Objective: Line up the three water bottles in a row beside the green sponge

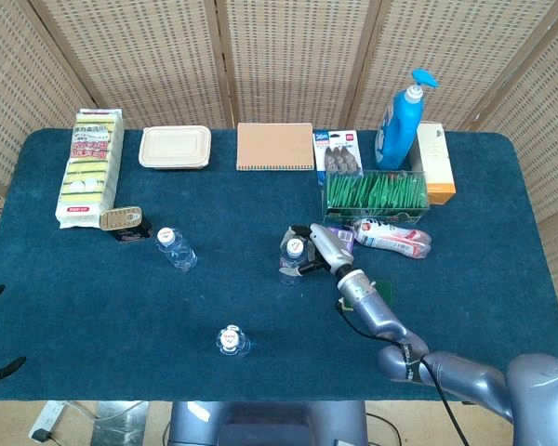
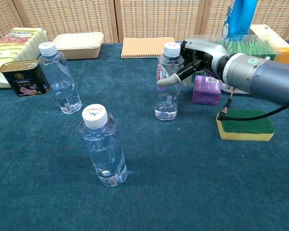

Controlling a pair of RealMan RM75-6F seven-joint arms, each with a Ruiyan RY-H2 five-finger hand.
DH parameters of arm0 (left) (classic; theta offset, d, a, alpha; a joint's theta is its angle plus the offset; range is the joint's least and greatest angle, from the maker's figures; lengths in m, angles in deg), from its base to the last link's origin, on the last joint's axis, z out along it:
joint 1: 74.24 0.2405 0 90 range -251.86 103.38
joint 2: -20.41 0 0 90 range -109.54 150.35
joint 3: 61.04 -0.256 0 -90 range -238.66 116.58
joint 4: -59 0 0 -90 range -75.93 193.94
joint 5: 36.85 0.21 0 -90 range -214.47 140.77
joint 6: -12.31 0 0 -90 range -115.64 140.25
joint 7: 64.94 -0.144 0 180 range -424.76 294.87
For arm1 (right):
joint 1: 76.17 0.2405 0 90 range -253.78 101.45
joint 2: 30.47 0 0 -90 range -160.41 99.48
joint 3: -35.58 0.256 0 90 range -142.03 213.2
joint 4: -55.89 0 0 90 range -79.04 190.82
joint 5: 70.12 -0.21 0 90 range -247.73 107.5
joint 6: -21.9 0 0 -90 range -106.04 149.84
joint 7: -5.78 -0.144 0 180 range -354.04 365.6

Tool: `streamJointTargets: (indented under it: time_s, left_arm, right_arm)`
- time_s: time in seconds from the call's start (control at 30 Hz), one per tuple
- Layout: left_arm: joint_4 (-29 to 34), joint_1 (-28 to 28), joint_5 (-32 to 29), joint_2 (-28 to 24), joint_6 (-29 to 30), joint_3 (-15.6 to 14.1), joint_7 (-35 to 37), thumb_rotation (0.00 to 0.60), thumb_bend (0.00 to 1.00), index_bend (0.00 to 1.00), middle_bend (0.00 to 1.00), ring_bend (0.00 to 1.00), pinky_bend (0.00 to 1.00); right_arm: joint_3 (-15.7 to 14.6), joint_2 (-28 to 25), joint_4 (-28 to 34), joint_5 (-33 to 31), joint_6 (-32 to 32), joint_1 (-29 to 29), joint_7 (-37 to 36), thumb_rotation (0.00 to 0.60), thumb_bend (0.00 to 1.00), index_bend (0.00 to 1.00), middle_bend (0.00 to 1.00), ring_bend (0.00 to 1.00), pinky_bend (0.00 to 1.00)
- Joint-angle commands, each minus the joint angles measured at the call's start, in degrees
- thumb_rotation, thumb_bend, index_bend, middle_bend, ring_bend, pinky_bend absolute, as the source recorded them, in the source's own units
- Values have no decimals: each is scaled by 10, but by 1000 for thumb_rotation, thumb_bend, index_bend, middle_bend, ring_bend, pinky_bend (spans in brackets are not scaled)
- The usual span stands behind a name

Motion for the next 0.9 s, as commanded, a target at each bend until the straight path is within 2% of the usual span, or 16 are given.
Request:
streamJointTargets:
  time_s: [0.03,0.33,0.47,0.9]
  left_arm:
    - [0,0,1,0,1,0,0,600,69,0,0,0,0]
    - [0,1,13,0,6,-4,-2,600,69,0,0,0,0]
    - [1,2,17,0,10,-6,-4,600,69,0,0,0,0]
    - [1,5,25,0,16,-11,-4,600,69,0,0,0,0]
  right_arm:
    - [-4,-17,26,18,22,-14,1,600,260,529,619,551,699]
    - [-26,-77,102,59,74,-56,14,600,286,532,620,551,700]
    - [-51,-107,120,73,88,-81,25,600,287,532,620,551,699]
    - [-77,-111,104,101,99,-101,13,600,287,531,621,551,699]
